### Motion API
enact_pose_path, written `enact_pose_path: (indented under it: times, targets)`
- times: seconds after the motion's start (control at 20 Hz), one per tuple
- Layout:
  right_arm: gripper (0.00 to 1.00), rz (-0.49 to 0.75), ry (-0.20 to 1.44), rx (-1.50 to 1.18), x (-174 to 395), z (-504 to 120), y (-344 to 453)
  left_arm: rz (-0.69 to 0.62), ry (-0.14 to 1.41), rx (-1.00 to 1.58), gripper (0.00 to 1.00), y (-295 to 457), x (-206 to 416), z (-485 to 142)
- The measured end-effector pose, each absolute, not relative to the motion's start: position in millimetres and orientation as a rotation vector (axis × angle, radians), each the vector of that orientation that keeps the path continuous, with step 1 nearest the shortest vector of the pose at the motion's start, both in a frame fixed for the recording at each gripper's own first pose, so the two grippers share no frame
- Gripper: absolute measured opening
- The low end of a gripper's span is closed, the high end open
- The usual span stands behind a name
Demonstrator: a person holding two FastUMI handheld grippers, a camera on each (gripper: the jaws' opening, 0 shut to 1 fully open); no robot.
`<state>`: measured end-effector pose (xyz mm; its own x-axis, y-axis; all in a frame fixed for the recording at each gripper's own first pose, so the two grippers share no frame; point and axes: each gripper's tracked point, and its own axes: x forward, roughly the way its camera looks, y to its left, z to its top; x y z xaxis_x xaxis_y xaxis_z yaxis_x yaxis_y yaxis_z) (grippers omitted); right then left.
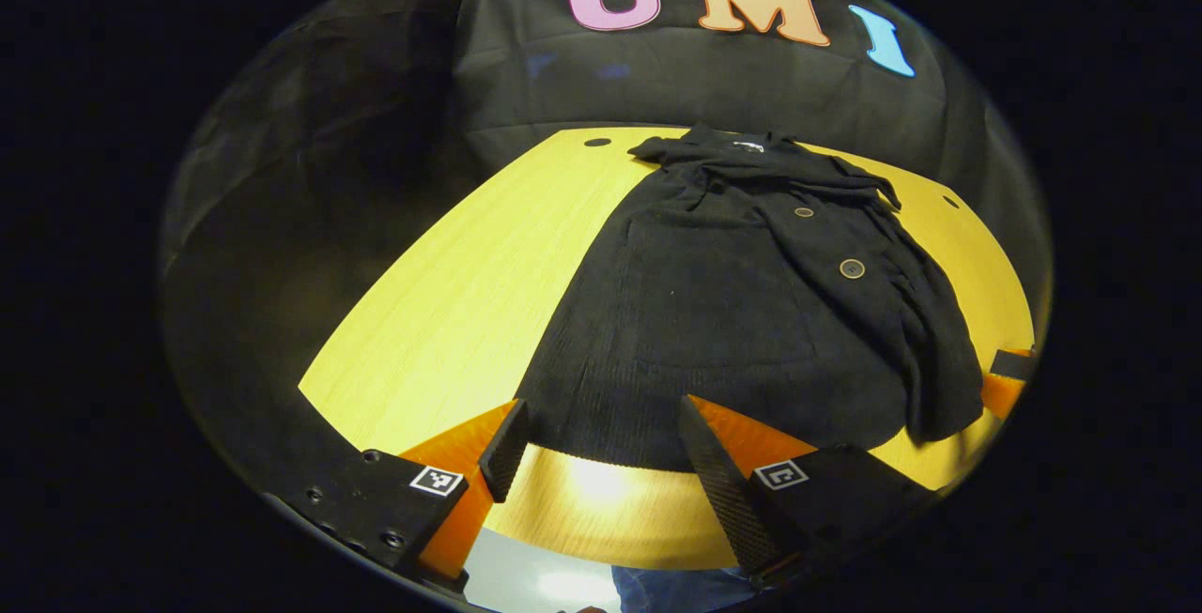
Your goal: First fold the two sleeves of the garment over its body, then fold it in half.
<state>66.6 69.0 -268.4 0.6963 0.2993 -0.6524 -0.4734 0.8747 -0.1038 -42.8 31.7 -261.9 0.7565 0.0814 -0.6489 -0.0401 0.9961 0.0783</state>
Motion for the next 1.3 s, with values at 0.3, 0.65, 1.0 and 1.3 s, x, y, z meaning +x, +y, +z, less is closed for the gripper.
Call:
enact_pose_path:
  times: [0.3, 0.65, 1.0, 1.3]
  targets:
    - [0.98, 0.419, 0.703, -0.312, 69, -287, 66, 0.059, 0.711, 0.033, 0.97, 32, -43, -270]
    - [0.91, 0.429, 0.627, -0.461, 71, -290, 66, 0.058, 0.654, -0.031, 0.98, 29, -45, -274]
    - [0.61, 0.343, 0.613, -0.361, 76, -291, 61, -0.025, 0.640, -0.025, 0.69, 9, -45, -275]
    - [0.16, 0.341, 0.622, -0.326, 74, -292, 69, -0.042, 0.630, -0.076, 0.07, -8, -46, -273]
